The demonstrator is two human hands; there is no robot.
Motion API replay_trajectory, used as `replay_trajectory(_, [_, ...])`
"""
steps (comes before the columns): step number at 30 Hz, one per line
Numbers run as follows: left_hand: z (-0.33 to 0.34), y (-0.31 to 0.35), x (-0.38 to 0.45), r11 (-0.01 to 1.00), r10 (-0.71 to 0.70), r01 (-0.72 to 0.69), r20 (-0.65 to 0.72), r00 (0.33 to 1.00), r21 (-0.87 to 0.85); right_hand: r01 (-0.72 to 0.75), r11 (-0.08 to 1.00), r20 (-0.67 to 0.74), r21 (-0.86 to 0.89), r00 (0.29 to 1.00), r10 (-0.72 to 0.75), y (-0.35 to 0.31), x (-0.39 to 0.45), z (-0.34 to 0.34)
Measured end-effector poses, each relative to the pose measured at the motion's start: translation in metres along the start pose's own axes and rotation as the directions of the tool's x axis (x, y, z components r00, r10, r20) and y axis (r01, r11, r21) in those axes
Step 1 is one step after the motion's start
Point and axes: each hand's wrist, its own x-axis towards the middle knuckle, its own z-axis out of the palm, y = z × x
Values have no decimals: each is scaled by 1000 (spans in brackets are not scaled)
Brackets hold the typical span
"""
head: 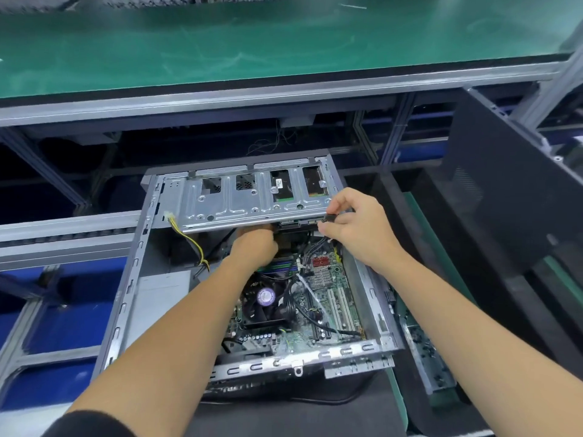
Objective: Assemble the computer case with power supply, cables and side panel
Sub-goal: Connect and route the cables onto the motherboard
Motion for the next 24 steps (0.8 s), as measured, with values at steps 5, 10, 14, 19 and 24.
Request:
replay_trajectory(5, [-6,0,13,999,-4,2,48,999,33,36,998,12,-51,999,-35,1,6,4])
replay_trajectory(10, [-9,-5,26,998,-19,27,156,988,-51,75,994,10,-76,997,-74,4,6,8])
replay_trajectory(14, [-13,-10,23,992,-47,75,247,968,-102,64,993,19,-95,998,-63,4,11,9])
replay_trajectory(19, [-9,-14,21,989,37,-7,204,978,-146,93,988,24,-120,996,-91,5,12,10])
replay_trajectory(24, [-7,-13,20,992,35,-14,166,985,-123,113,988,21,-104,994,-111,8,8,9])
